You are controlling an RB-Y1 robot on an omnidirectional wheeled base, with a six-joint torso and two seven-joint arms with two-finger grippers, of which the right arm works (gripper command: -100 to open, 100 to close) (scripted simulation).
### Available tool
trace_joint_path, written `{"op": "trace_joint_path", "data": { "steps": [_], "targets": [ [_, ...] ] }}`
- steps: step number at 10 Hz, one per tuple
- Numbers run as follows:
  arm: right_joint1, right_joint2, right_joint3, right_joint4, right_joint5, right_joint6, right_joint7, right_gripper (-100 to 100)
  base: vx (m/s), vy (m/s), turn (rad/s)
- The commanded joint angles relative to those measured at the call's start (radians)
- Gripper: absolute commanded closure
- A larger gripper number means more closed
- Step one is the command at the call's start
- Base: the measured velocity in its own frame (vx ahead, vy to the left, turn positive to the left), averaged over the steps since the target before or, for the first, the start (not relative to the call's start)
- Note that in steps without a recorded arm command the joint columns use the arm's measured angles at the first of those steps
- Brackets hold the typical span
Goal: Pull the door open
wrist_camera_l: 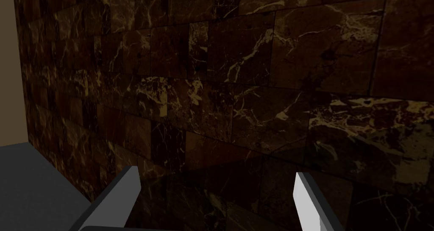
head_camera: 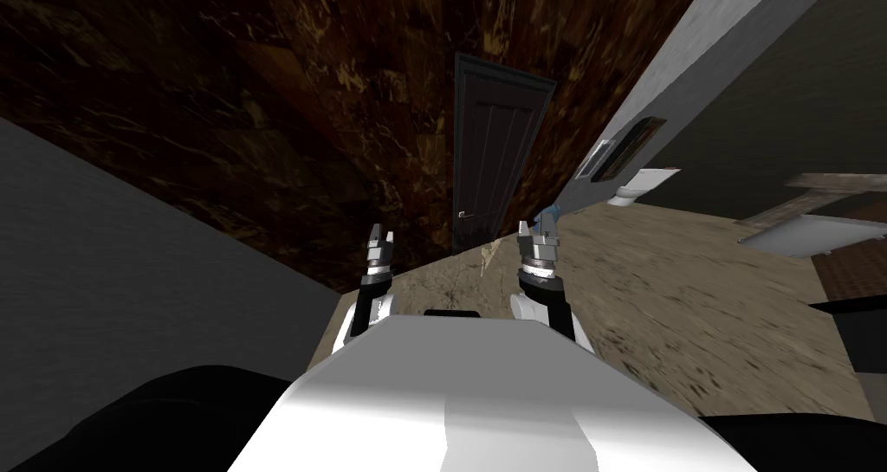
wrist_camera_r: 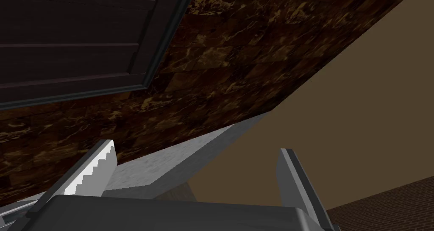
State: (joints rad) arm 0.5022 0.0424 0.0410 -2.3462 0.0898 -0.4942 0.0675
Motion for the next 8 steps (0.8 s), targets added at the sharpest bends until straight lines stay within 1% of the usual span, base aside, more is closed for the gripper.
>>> {"op": "trace_joint_path", "data": {
  "steps": [1, 4, 8],
  "targets": [
    [-0.013, -0.009, -0.002, 0.037, 0.003, -0.009, -0.009, -100, 0.073, -0.089, 0.055],
    [-0.034, -0.023, -0.005, 0.095, 0.008, -0.024, -0.024, -100, 0.080, 0.017, 0.019],
    [-0.074, -0.047, -0.011, 0.208, 0.017, -0.053, -0.052, -100, 0.085, -0.018, 0.034]
  ]
}}
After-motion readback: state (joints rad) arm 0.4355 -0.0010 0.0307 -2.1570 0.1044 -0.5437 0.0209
